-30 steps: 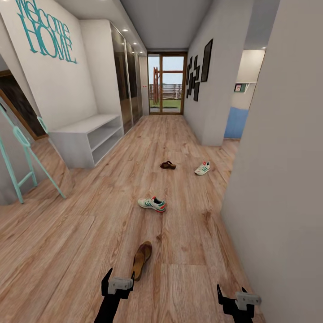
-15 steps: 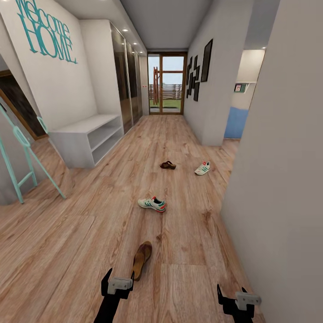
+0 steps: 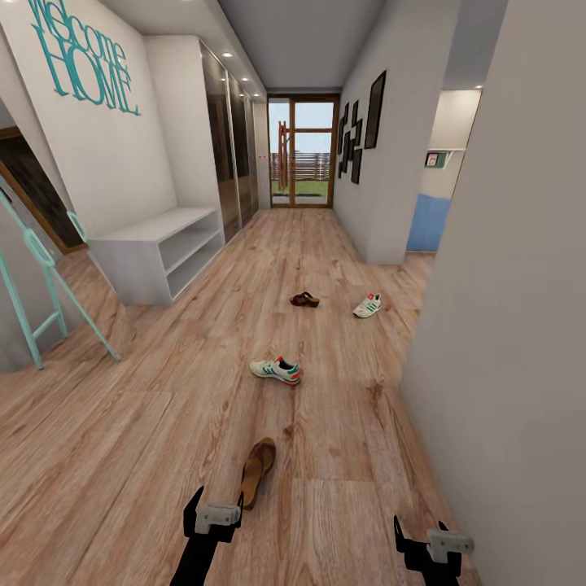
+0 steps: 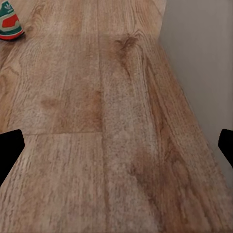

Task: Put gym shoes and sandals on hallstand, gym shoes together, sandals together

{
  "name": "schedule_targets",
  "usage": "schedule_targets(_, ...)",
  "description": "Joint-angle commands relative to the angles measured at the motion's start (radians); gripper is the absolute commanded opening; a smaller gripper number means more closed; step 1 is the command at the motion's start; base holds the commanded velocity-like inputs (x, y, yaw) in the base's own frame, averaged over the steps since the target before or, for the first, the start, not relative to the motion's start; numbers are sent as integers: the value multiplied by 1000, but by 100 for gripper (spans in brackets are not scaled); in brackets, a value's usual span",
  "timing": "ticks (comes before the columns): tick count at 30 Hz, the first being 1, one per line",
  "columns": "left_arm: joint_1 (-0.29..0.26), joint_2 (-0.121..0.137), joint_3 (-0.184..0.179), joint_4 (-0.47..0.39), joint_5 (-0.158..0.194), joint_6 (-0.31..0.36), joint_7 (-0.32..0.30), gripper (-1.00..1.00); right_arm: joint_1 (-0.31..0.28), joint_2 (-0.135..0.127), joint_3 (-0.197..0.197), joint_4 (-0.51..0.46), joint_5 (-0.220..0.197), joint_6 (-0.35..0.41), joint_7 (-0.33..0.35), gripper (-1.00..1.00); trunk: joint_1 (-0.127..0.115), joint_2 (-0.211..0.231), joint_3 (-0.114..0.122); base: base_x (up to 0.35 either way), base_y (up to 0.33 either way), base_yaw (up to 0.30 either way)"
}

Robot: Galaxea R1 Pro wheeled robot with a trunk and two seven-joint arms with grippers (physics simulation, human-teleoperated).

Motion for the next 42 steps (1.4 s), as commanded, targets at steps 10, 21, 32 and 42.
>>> schedule_targets(10,0,-1,1,0,0,1,0,100,0,0,0,0,0,0,0,100,0,0,0,21,-3,0)
schedule_targets(21,0,-1,2,0,1,1,0,100,0,0,0,0,0,0,0,100,0,0,0,135,-99,0)
schedule_targets(32,0,-1,2,-1,2,1,0,100,0,1,0,1,0,0,0,100,0,0,0,37,-30,0)
schedule_targets(42,0,-1,2,0,2,1,0,100,-52,25,8,15,0,1,-1,100,0,0,0,4,-3,0)
